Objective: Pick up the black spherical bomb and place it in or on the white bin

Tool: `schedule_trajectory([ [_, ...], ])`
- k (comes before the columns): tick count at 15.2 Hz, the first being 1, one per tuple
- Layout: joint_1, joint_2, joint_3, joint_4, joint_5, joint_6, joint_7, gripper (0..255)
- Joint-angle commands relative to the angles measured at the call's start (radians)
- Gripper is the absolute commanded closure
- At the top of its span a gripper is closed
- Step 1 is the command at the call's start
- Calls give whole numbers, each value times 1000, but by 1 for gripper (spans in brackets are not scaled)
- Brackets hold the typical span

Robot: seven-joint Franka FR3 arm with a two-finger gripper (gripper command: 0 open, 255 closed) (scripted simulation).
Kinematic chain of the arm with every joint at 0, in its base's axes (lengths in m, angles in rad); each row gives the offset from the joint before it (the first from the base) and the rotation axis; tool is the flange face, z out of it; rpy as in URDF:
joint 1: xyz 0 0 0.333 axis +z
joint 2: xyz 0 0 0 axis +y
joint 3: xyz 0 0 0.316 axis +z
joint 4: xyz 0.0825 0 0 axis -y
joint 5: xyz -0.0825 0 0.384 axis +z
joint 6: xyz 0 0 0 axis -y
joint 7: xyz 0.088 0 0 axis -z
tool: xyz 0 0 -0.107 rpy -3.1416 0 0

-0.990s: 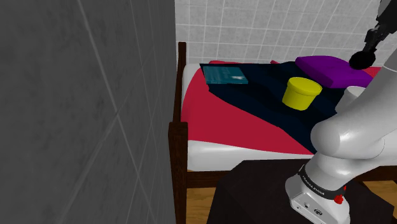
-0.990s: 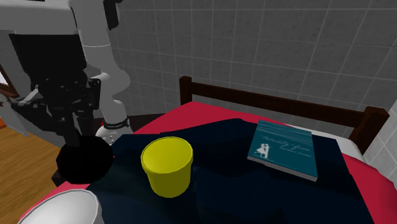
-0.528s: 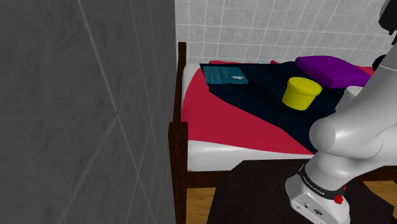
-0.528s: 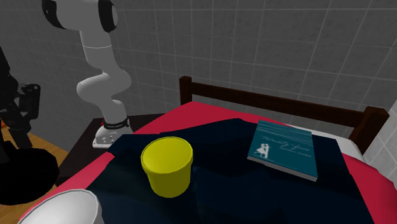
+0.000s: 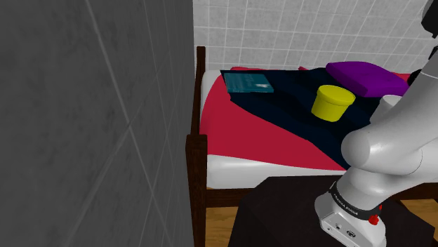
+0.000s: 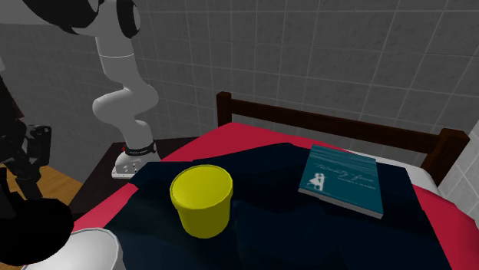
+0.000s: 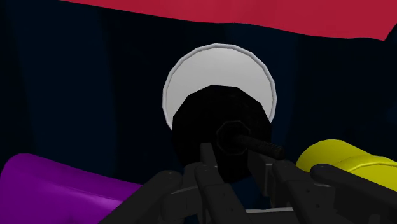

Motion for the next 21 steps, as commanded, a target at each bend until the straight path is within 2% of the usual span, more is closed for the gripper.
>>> schedule_trajectory([
  [1,3,-3,1,-28,-2,26,3,255],
  [12,7,-5,5,-179,-3,176,7,255],
  [19,7,-5,5,-179,-3,176,7,255],
  [20,7,-5,5,-179,-3,176,7,0],
  [21,7,-5,5,-179,-3,176,7,0],
])
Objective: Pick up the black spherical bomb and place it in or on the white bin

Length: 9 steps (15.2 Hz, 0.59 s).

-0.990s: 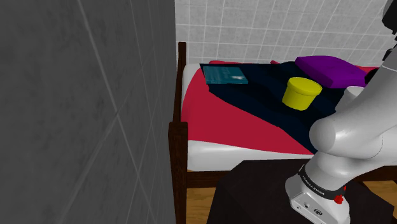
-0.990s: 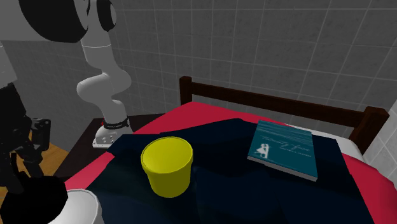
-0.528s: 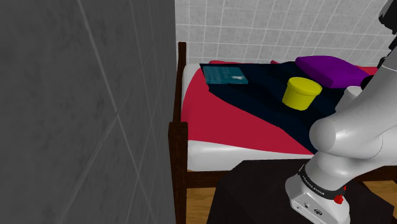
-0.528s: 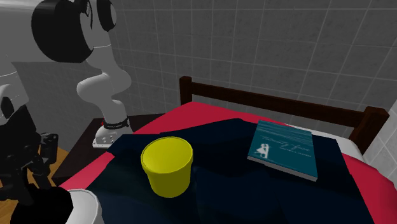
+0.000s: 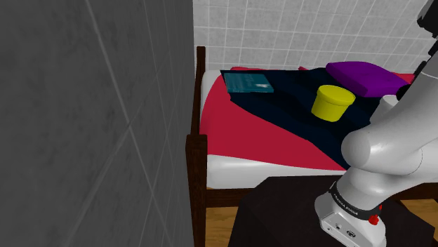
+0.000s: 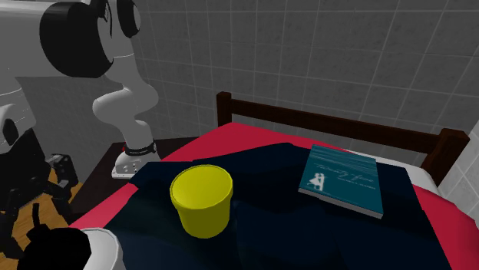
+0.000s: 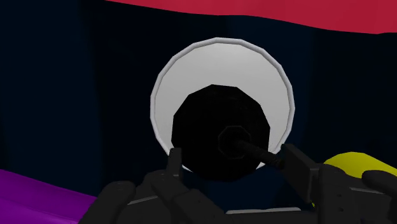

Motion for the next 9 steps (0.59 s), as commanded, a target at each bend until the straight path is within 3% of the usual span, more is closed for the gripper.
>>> schedule_trajectory([
  [1,0,0,0,0,0,0,0,0],
  [4,0,0,0,0,0,0,0,0],
  [9,5,-20,0,108,-16,-123,11,0],
])
